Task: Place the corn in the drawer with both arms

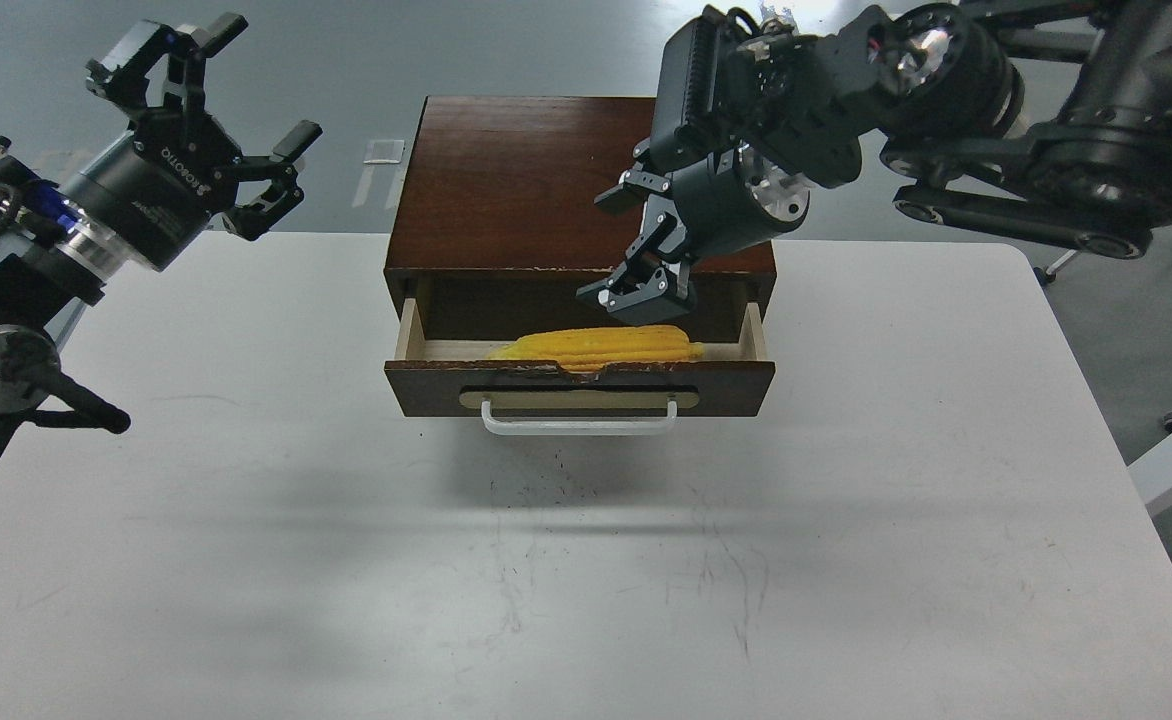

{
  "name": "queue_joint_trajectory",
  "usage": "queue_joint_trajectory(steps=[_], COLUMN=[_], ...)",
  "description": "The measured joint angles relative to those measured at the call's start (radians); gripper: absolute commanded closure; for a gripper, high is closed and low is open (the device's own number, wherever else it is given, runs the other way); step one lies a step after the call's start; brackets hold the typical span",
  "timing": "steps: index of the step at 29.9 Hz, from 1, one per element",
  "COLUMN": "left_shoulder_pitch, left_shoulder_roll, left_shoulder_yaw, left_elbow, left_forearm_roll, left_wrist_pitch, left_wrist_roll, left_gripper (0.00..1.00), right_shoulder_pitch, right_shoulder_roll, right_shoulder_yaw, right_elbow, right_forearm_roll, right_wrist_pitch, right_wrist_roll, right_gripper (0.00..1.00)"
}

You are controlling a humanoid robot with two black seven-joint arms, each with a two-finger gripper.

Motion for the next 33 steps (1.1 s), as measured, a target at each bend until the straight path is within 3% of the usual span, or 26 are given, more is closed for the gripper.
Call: queue_joint_trajectory(steps=[8,16,23,33], left_shoulder_pitch=[0.000,0.008,0.030,0.088], left_shoulder_roll=[-0.005,-0.013,-0.020,-0.046], left_shoulder_yaw=[0.000,0.000,0.000,-0.025], left_elbow=[0.000,-0.001,-0.001,-0.001], left_forearm_roll=[0.000,0.002,0.003,0.033], left_wrist_pitch=[-0.005,-0.007,-0.026,-0.028], left_wrist_roll=[0.000,0.000,0.003,0.003], left_gripper=[0.01,0.01,0.01,0.01], right_shoulder_pitch=[-0.066,-0.445,-0.822,-1.116], right_shoulder_roll=[-0.169,-0.337,-0.367,-0.346], right_shoulder_yaw=[0.101,0.415,0.754,0.974], right_elbow=[-0.010,-0.006,-0.023,-0.045], right_forearm_roll=[0.487,0.903,1.136,1.241], right_wrist_pitch=[0.001,-0.005,-0.017,-0.057], right_wrist_roll=[0.000,0.000,0.000,0.000], right_gripper=[0.00,0.00,0.00,0.00])
